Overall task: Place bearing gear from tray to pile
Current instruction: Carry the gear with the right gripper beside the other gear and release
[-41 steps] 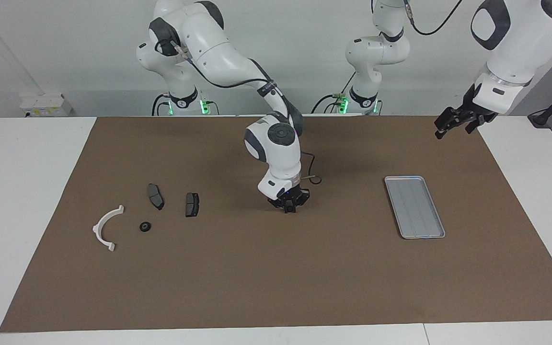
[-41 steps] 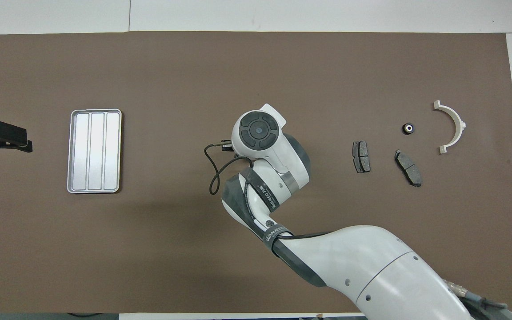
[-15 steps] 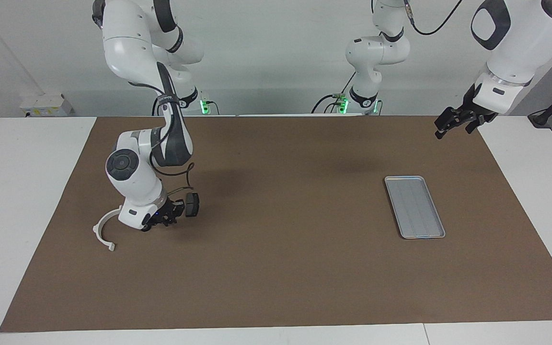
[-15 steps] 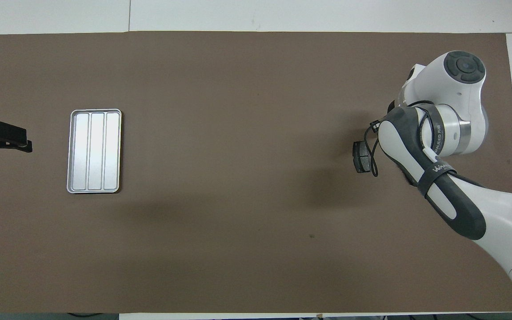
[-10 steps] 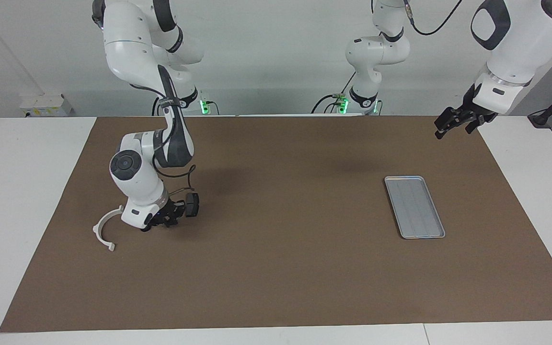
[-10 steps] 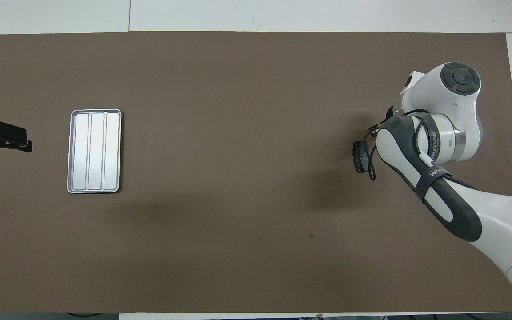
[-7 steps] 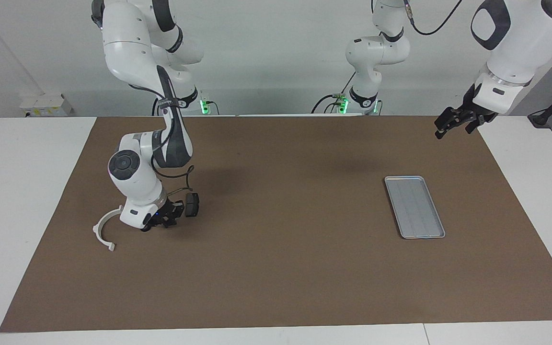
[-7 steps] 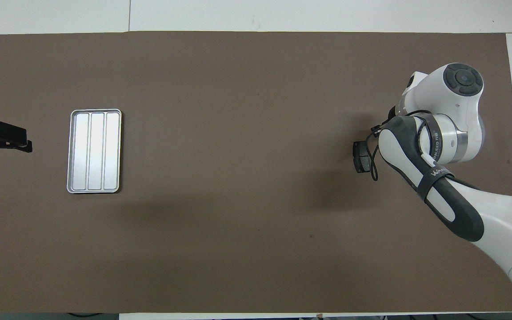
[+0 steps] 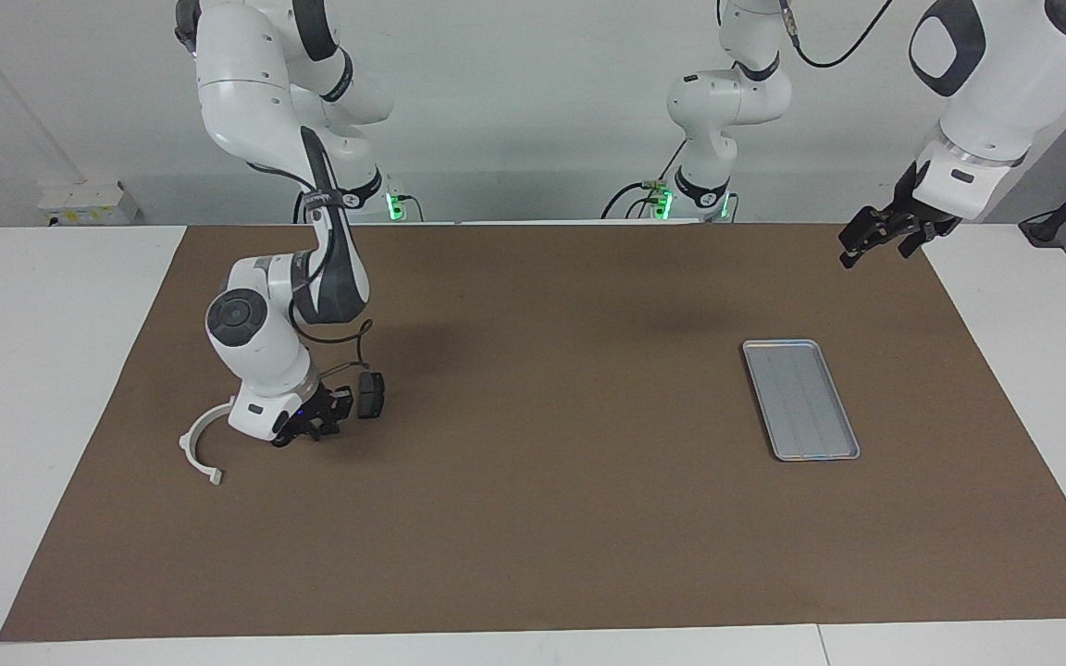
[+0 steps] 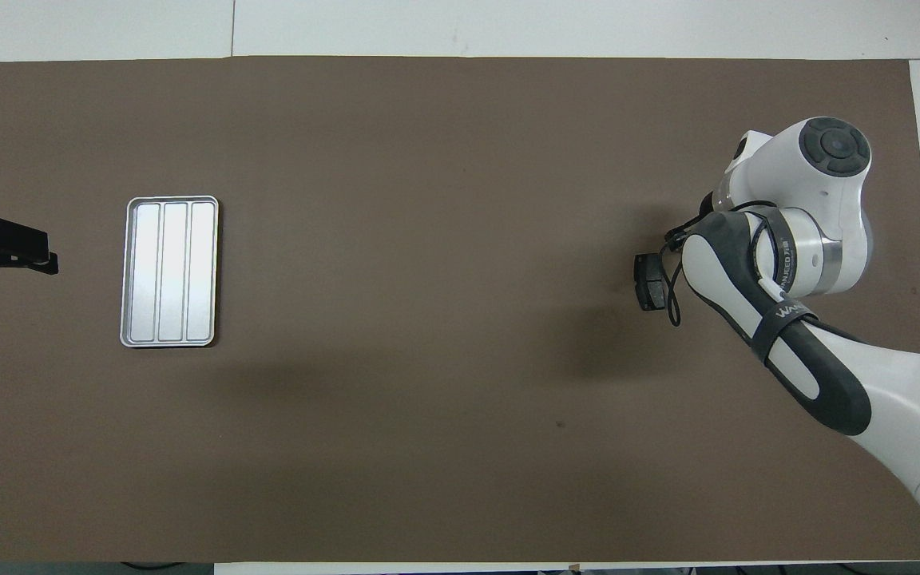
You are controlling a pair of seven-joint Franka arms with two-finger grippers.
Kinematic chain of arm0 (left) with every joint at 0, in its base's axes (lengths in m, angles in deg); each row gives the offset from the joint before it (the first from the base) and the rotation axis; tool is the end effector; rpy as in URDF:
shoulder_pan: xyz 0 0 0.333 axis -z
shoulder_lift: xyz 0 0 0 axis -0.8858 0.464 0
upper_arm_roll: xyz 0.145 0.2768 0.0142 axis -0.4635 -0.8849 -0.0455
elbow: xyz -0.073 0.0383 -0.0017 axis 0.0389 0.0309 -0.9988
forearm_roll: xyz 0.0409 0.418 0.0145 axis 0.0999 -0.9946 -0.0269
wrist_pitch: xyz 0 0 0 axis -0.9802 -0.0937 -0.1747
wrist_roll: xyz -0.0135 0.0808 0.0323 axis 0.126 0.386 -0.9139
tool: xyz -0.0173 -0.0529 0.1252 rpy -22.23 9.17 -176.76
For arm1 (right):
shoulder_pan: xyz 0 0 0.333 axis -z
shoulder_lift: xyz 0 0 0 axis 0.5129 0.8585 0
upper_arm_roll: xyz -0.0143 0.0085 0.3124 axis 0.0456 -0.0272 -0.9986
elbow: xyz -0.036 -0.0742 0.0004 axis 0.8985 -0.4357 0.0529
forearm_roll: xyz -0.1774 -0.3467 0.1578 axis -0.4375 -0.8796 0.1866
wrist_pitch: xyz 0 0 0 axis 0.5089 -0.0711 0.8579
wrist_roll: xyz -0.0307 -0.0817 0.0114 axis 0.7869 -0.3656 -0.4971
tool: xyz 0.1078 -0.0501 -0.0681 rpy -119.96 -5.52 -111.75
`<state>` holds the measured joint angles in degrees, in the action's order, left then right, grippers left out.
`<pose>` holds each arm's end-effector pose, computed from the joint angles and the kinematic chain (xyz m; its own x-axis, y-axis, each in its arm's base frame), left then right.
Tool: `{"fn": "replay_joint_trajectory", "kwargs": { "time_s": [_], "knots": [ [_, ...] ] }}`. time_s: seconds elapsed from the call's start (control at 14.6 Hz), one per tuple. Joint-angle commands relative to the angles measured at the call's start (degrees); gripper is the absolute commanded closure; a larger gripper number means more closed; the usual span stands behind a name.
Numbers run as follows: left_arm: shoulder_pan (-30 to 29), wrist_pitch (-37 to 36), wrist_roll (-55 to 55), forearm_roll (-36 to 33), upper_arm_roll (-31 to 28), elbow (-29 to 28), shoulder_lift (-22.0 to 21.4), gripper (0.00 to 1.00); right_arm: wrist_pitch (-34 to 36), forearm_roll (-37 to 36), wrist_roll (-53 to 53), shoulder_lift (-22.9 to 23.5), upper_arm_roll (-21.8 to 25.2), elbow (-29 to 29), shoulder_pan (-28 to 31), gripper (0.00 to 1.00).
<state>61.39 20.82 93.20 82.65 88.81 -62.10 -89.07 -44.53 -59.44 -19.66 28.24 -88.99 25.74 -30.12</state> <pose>0.5700 0.0091 0.5613 0.9918 0.1144 -0.0573 0.1146 -0.9934 0.0001 0.6561 0.0340 0.2364 0.9305 0.3643 -0.0387 0.3638 -0.9313 -0.0196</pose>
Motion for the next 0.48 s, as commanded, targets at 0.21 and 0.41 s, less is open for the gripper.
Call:
{"fn": "replay_joint_trajectory", "kwargs": {
  "time_s": [0.21, 0.41],
  "knots": [
    [0.97, -0.7, -0.03, -1.11, -0.75, -0.23, -0.52, 0.0, 7.46, 0.46, 7.46, -2.96, -1.65, -2.48, -0.03, 0.07],
    [0.97, -0.7, -0.03, -1.11, -0.75, -0.23, -0.52, 0.0, 13.8, 0.46, 11.77, -6.46, -2.19, -6.52, -0.3, 0.07]
  ]
}}
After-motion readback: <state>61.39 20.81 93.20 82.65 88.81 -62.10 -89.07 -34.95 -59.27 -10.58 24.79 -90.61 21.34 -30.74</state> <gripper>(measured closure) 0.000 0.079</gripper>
